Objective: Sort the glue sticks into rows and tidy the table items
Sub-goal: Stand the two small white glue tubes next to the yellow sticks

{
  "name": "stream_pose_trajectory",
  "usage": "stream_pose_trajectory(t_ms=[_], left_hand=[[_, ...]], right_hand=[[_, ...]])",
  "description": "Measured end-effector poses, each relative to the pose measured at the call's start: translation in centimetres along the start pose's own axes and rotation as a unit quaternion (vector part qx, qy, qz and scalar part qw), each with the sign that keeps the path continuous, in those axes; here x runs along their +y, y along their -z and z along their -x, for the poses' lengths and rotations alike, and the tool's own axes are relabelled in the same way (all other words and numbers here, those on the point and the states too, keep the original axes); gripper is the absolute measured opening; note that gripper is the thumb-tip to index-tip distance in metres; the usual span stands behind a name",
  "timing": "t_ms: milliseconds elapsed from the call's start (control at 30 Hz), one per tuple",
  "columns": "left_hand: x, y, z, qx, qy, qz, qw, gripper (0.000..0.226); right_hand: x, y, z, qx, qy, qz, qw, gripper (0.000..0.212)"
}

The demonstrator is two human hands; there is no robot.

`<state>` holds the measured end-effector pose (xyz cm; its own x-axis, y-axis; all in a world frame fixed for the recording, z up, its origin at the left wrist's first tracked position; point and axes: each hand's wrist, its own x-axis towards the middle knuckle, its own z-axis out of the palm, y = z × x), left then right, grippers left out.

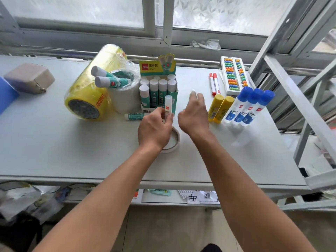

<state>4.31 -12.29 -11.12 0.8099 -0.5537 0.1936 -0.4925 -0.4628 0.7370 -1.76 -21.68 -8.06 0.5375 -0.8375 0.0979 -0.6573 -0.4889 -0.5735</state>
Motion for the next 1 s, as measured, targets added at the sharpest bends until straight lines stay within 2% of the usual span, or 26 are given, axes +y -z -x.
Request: stream_pose_trajectory(t_ms=[100, 167, 267, 333, 400, 567, 700, 800, 1000], left_hand=[[-0.2, 0.3, -0.1, 0.006, -0.013, -0.004, 1.000, 0.023], [-0.2, 0.5, 0.1, 0.012, -0.020, 0.006, 1.000, 0.020], [0.0, 0.7, 0.2, 0.018, -0.024, 0.019, 0.999, 0.022], [-0.1, 0.7, 0.2, 0.019, -0.028, 0.019, 0.999, 0.023], [-0.1, 0.7, 0.2, 0.022, -0.028, 0.021, 0.999, 0.024], [0.6, 0.2, 0.3, 0.018, -0.027, 0.023, 0.999, 0.024], [1.2, -0.2, 0.3, 0.008, -0.036, 0.019, 0.999, 0.025], [1.6, -0.4, 0.3, 0.003, -0.036, 0.019, 0.999, 0.027], [2.4, -1.5, 0.2, -0.030, -0.039, 0.019, 0.999, 0.026]], right_hand=[[-1.1, -0.8, -2.6, -0.071, -0.102, 0.057, 0.991, 0.078], [-1.1, -1.1, -3.6, -0.088, -0.143, 0.078, 0.983, 0.071], [-0.6, -1.4, -3.4, -0.063, -0.125, 0.140, 0.980, 0.046], [-0.5, -1.3, -2.7, -0.043, -0.100, 0.169, 0.980, 0.038], [-0.7, -0.9, -2.0, -0.049, -0.088, 0.175, 0.979, 0.035], [-0.4, 0.5, 0.8, -0.052, -0.083, 0.112, 0.989, 0.038], [0.4, 1.8, 2.4, -0.085, -0.081, 0.134, 0.984, 0.028], [1.5, 2.2, 3.2, -0.048, -0.090, 0.106, 0.989, 0.026], [3.6, -0.1, 3.6, 0.087, -0.086, -0.045, 0.991, 0.031]])
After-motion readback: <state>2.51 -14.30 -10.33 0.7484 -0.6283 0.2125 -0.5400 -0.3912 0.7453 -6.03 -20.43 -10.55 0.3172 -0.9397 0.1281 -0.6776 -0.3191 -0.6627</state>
